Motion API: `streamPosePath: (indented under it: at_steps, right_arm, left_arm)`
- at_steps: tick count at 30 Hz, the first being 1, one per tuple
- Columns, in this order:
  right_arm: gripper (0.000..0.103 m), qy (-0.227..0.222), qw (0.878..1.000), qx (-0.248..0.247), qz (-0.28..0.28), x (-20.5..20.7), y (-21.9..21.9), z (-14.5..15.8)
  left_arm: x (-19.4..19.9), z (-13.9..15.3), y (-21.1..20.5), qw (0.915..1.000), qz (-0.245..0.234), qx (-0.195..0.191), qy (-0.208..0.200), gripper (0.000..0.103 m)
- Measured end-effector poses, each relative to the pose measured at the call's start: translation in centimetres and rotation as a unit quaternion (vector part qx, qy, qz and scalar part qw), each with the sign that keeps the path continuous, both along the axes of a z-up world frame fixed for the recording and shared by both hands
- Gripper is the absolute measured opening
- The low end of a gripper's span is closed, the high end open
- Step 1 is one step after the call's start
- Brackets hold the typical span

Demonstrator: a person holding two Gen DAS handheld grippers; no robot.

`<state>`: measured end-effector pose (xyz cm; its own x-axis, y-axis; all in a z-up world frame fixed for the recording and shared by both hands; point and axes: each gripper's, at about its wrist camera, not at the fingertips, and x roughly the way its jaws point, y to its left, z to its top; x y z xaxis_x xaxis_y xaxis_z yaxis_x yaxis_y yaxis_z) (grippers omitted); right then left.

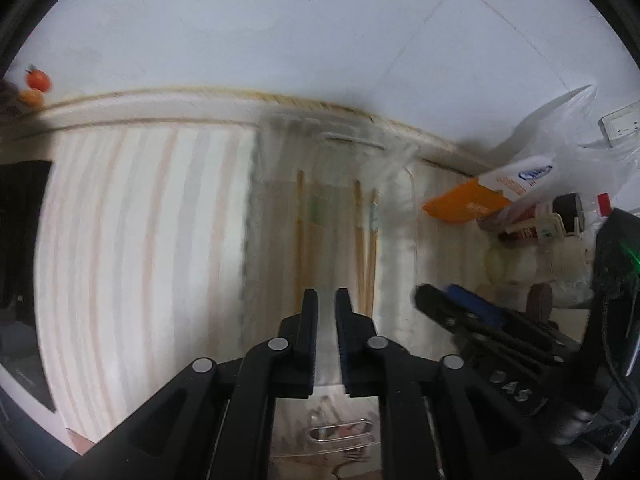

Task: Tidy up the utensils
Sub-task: 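Lift both chopsticks upright into the clear basket and open both tools, then lower both tools and grasp one more bamboo chopstick each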

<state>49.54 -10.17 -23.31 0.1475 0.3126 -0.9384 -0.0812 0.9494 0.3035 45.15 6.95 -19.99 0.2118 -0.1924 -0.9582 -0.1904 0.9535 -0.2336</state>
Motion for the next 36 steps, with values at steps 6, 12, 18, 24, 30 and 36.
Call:
streamPosePath:
  at_steps: [6,12,18,24,30,36]
  right_arm:
    - [0.056,-0.064,0.997,-0.026,-0.024,-2.6,-2.3,3.7]
    - [0.064,-0.133,0.989,-0.044,-0.054,-7.7,-4.9,6.6]
    - [0.064,-0.123,0.986,-0.062,-0.089,-14.6,-9.6,5.5]
    - [0.048,-0.064,0.987,-0.09,-0.112,-20.2,-14.7,0.6]
    - [0.046,-0.004,0.988,-0.118,-0.097,-22.7,-16.4,-4.8]
    - [0.046,0.04,0.987,-0.147,-0.054,-24.8,-16.1,-8.7]
  left_arm:
    - [-2.8,4.1,1.2,0.9941,0.024,0.071,-0.079,0.075]
    - [-7.5,6.5,2.3,0.9812,0.036,0.13,-0.138,0.103]
    - [-13.9,3.6,1.7,0.9805,0.033,0.16,-0.11,0.103]
    - [-18.9,-3.5,-2.6,0.9943,-0.006,0.104,-0.022,0.102]
    - [-20.7,-10.0,-8.1,0.9924,-0.074,0.086,0.049,0.084]
    - [-20.7,-12.1,-10.5,0.9884,-0.102,0.094,0.063,0.077]
